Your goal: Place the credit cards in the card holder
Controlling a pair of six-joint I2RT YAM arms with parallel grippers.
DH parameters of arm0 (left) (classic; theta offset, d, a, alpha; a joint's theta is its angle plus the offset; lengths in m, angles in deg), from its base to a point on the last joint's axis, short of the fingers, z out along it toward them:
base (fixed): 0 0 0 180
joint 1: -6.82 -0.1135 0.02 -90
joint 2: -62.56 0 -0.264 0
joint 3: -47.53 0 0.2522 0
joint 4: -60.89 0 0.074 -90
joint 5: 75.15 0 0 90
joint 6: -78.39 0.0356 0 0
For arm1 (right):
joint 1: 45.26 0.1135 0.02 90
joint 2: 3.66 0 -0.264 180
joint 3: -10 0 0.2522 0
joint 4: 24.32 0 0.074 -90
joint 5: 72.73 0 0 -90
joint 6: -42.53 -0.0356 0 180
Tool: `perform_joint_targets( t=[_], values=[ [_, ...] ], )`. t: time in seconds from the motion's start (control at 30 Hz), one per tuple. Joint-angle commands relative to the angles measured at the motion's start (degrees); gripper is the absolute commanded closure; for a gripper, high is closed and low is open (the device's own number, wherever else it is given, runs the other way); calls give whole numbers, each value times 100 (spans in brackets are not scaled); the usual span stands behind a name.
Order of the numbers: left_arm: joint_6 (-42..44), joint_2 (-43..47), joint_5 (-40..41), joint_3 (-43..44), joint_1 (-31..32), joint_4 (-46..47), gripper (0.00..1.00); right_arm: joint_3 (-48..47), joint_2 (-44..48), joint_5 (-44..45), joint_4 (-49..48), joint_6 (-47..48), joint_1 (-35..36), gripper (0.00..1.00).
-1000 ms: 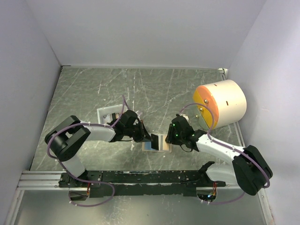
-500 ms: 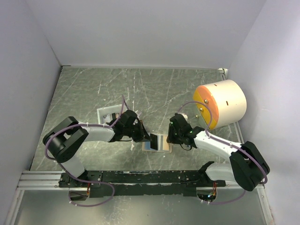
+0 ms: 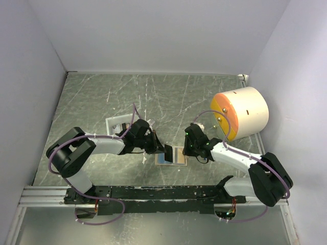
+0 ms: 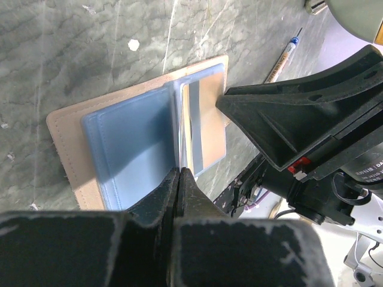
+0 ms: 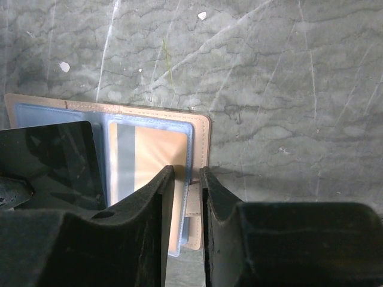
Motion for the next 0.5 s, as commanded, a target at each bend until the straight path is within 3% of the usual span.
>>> perform_joint_targets(
  t=[0.0,0.17,0.37,0.47],
  values=[
    [28,144,-79,55,31,40,93,231,-41,20,69,11,11,78],
    [24,117,-248,246,21,-186,93,267,23,3,47,11,3,78],
    [535,66,-494,730,-16,-1260,93,318,65,-19,52,-6,11,78],
    [566,178,-619,697,-103,-1254,93,371,120,-23,22,-17,8,78]
  ],
)
